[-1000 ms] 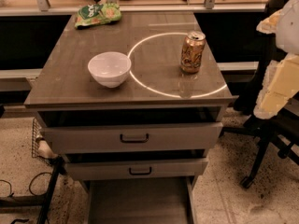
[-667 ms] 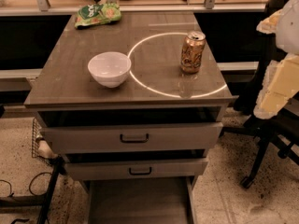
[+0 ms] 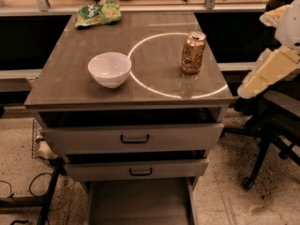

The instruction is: Move orange can near green rice chip bag

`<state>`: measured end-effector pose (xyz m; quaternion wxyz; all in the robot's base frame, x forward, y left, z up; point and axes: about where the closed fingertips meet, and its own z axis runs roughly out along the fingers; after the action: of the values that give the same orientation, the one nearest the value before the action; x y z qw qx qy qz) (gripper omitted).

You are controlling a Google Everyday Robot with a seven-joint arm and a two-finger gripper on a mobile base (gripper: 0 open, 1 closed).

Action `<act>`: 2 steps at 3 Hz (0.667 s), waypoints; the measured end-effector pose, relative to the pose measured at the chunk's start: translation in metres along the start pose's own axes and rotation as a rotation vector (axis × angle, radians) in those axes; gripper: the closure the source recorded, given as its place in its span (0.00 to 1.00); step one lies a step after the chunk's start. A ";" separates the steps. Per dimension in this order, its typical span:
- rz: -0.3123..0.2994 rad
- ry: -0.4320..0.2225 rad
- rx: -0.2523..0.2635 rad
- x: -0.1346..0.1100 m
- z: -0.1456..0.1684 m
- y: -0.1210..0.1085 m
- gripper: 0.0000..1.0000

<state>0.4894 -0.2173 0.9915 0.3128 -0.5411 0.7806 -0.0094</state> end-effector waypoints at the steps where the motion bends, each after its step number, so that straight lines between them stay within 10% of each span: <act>1: 0.078 -0.206 0.058 -0.001 0.025 -0.037 0.00; 2: 0.136 -0.424 0.124 -0.010 0.046 -0.080 0.00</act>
Offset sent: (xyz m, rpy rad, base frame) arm 0.1516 -0.0268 0.0017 0.6542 -0.3940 -0.0207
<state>0.5814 -0.2267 0.9879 0.5024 -0.4569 0.7299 0.0778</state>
